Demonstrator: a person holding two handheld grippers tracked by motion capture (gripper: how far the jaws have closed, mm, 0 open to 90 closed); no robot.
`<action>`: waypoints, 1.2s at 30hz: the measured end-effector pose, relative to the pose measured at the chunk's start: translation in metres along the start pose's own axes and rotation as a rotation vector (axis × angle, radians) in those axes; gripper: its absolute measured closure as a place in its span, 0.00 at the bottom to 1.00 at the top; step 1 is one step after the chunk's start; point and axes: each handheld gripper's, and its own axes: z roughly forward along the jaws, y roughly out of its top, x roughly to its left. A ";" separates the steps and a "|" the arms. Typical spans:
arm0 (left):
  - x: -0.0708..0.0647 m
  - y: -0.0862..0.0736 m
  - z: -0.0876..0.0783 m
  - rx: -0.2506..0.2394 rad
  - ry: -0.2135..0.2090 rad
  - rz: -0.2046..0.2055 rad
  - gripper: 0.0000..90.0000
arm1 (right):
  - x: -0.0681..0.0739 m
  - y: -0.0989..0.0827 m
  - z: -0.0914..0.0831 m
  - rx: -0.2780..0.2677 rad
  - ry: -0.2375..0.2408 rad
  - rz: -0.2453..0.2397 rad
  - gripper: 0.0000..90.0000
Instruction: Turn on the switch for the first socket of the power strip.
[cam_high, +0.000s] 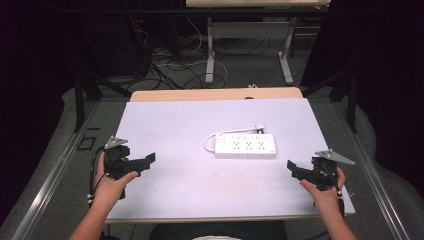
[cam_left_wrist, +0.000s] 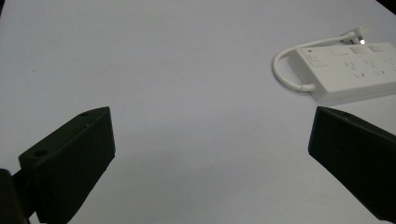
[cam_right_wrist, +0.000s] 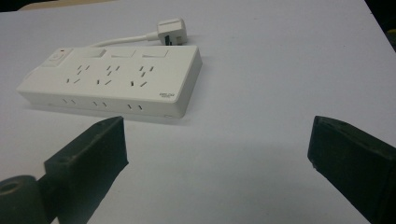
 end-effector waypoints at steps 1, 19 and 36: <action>0.003 -0.003 0.000 0.008 0.004 -0.007 0.00 | 0.000 0.000 0.000 -0.001 0.003 0.001 0.04; 0.043 -0.043 0.015 0.012 0.057 -0.095 0.00 | -0.001 -0.001 0.001 0.008 -0.001 0.005 0.04; 0.048 -0.053 0.029 0.072 0.054 -0.083 0.00 | -0.008 -0.002 0.006 0.011 -0.007 0.002 0.04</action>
